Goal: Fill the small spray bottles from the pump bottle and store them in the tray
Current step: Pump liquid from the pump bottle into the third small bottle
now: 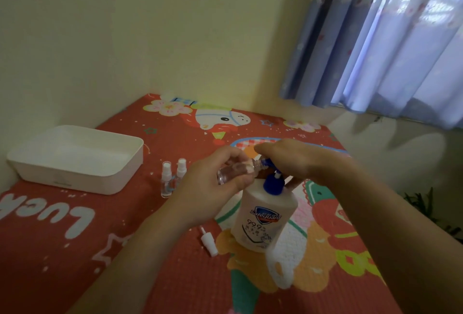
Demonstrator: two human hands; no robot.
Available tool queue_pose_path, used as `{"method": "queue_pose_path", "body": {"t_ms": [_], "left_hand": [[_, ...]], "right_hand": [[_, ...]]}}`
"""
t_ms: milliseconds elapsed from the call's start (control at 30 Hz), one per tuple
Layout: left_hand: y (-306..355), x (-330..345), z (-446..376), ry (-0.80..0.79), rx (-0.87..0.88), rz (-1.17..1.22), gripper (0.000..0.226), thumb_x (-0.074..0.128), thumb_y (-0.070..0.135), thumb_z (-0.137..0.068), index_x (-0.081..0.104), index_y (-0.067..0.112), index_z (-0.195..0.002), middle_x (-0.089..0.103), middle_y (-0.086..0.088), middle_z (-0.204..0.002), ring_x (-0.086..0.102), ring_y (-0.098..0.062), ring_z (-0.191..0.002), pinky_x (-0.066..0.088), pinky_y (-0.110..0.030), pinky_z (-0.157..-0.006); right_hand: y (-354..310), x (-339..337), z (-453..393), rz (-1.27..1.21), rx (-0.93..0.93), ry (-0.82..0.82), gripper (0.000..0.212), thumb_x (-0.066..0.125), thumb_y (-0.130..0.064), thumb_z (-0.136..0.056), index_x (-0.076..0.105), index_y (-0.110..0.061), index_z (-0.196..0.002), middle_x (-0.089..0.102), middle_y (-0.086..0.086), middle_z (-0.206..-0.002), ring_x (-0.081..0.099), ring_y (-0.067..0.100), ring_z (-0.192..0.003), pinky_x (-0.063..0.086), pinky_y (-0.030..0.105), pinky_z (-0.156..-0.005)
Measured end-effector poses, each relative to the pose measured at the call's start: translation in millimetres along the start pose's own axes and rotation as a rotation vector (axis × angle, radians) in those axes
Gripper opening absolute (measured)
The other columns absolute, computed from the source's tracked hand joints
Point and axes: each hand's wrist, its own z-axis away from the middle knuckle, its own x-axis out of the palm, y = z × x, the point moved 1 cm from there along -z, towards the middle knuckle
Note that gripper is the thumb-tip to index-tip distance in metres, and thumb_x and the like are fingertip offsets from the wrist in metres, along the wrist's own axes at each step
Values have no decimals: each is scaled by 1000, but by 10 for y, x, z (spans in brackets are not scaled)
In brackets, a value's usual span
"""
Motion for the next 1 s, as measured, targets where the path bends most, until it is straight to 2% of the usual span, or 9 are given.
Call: {"method": "queue_pose_path", "body": {"t_ms": [100, 167, 233, 367, 467, 600, 800, 900, 1000], "left_hand": [[7, 3, 5, 0, -14, 22, 20, 70, 27, -90, 61, 32, -107, 66, 16, -103, 60, 4, -103, 44, -6, -80], [-15, 12, 18, 10, -21, 19, 21, 71, 28, -89, 61, 36, -106, 66, 19, -102, 61, 4, -101, 46, -10, -79], [-40, 22, 28, 8, -25, 0, 21, 70, 29, -89, 60, 37, -106, 65, 22, -102, 61, 4, -99, 50, -16, -80], [-99, 49, 48, -2, -27, 11, 20, 70, 27, -90, 61, 32, -107, 66, 24, -105, 60, 6, -103, 45, -8, -82], [-143, 67, 51, 2, -32, -2, 22, 70, 31, -89, 61, 33, -109, 66, 22, -107, 59, 6, -106, 45, -8, -84], [-153, 81, 56, 4, -49, 38, 23, 71, 27, -89, 62, 30, -110, 68, 20, -106, 60, 8, -105, 44, -5, -83], [-138, 47, 48, -11, -47, -27, 22, 70, 32, -90, 59, 36, -109, 64, 21, -106, 59, 4, -105, 49, -23, -88], [-113, 40, 34, -24, -39, -31, 22, 68, 35, -91, 57, 39, -110, 63, 20, -108, 59, 0, -107, 51, -37, -90], [-94, 34, 19, -16, -29, -27, 22, 68, 36, -91, 57, 39, -111, 63, 18, -108, 60, -5, -109, 50, -45, -92]], "right_hand": [[2, 6, -12, 58, -27, -3, 30, 35, -37, -100, 53, -14, -105, 60, 12, -107, 61, 29, -99, 55, 44, -85], [5, 40, -20, 241, -103, 18, 21, 37, -20, -100, 51, -8, -109, 56, 15, -108, 58, 33, -99, 56, 49, -84], [27, 78, -58, 419, -152, 85, 19, 38, -7, -97, 51, -3, -110, 56, 18, -108, 56, 31, -93, 55, 41, -81], [52, 150, -110, 602, -224, 163, 11, 36, -5, -97, 45, -8, -90, 43, 3, -74, 40, 23, -76, 28, 23, -55], [74, 161, -147, 676, -270, 159, 13, 35, -8, -97, 41, -12, -86, 33, -3, -67, 35, 16, -62, 22, 19, -51], [105, 166, -160, 620, -254, 176, 15, 34, -9, -98, 41, -12, -86, 36, -1, -69, 38, 18, -70, 23, 18, -52], [57, 156, -107, 395, -129, 158, 13, 35, -8, -98, 48, -8, -96, 43, 2, -77, 45, 23, -82, 33, 21, -59], [-12, 69, 17, 115, -59, 58, 22, 33, -26, -101, 51, -14, -99, 53, 11, -104, 56, 31, -101, 51, 39, -83], [-29, 23, 47, 5, 17, 9, 31, 32, -39, -100, 51, -15, -105, 58, 15, -117, 60, 32, -106, 52, 49, -89]]}}
